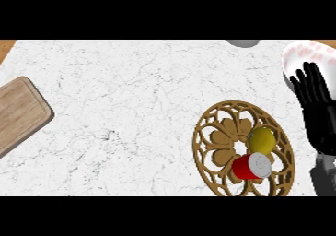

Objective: Pick the lemon from the placemat and place it in the bowl

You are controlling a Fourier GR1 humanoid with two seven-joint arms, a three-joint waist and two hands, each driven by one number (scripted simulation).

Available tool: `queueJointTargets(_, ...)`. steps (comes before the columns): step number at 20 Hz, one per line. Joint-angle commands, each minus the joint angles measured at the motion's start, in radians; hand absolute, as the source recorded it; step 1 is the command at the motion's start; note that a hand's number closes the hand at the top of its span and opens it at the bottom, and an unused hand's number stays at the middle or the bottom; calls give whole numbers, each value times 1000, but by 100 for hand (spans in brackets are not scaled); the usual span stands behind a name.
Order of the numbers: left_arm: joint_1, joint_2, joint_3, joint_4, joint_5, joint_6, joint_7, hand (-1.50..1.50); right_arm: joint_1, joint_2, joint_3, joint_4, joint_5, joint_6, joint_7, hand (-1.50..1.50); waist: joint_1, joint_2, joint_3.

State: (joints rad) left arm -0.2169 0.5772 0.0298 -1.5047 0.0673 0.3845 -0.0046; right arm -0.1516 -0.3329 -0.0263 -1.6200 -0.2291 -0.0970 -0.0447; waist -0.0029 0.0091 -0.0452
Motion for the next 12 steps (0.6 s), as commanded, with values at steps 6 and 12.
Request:
queueJointTargets(6, 74, -89, -38, 36, 85, -60, 57, 0, 81, -125, -133, -348, 316, -261, -157, 150, -94, -40, 37)
queueJointTargets(12, 128, -98, -40, 25, 116, -87, 71, 0, 444, 84, -161, -189, 553, -613, 31, -150, -118, -27, 40)
